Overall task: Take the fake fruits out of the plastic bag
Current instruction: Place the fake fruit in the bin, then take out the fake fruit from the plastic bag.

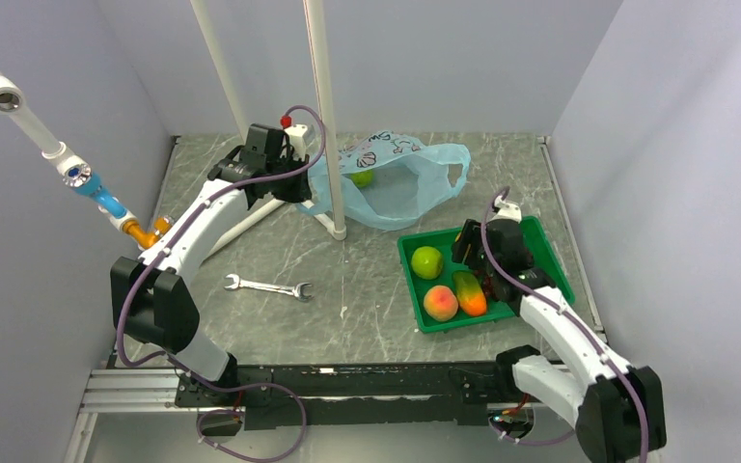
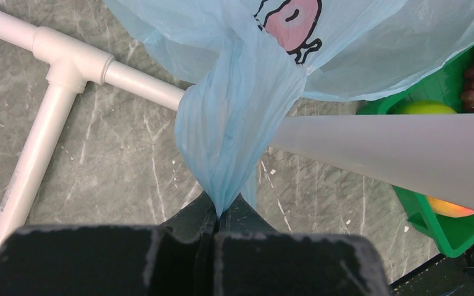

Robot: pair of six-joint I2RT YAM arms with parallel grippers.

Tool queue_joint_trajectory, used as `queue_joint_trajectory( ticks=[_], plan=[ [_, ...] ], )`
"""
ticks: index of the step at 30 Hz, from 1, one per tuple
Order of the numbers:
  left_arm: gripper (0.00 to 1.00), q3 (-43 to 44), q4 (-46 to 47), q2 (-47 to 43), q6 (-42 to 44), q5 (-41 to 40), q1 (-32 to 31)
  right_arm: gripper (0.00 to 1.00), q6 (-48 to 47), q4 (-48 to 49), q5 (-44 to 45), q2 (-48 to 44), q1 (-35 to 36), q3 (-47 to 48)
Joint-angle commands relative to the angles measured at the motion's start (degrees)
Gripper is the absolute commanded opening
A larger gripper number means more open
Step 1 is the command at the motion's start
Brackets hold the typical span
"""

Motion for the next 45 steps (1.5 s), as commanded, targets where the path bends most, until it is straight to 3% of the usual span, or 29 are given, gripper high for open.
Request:
queue_joint_trajectory(
  ticks=[1,4,11,14,20,24,33,38,40,45],
  plan=[
    [0.00,-0.05,0.84,-0.69,0.32,0.31,-0.73,0.12,1.66,-1.90,-1.33,5.82,-0.93,4.17],
    [0.00,-0.42,1.10,-1.13,0.58,-0.32,-0.82,0.23,2.23,-1.97,-3.37,9.58,-0.98,4.70],
    [0.00,0.05,0.72,-0.35,0.49,0.10,-0.81,0.85,0.46,-1.70,-3.47,7.32,-0.92,5.62],
    [0.00,-0.16,0.95,-0.74,0.54,-0.16,-0.83,0.99,-0.78,-3.20,-3.35,5.52,-0.91,6.95],
    [0.00,0.05,0.85,-0.44,0.49,-0.10,-0.88,0.97,-1.88,-2.08,-5.65,3.29,3.60,10.59],
    [0.00,-0.12,1.14,-0.33,0.28,0.43,-0.89,0.84,-1.13,5.64,-7.56,6.78,9.02,14.39],
    [0.00,-0.42,1.09,-0.50,0.63,-0.93,-0.98,0.77,2.87,20.65,-14.07,34.28,11.35,30.19],
    [0.00,-0.60,1.24,-1.69,0.79,-1.48,-1.39,0.61,3.66,22.66,-14.69,50.16,11.61,41.96],
    [0.00,-0.69,1.36,-2.84,0.92,-1.46,-1.56,0.61,4.10,23.92,-13.68,54.82,11.74,45.09],
    [0.00,-3.67,6.05,-6.99,1.09,3.80,-1.61,0.73,6.87,26.33,-12.06,64.04,11.65,52.33]
  ],
)
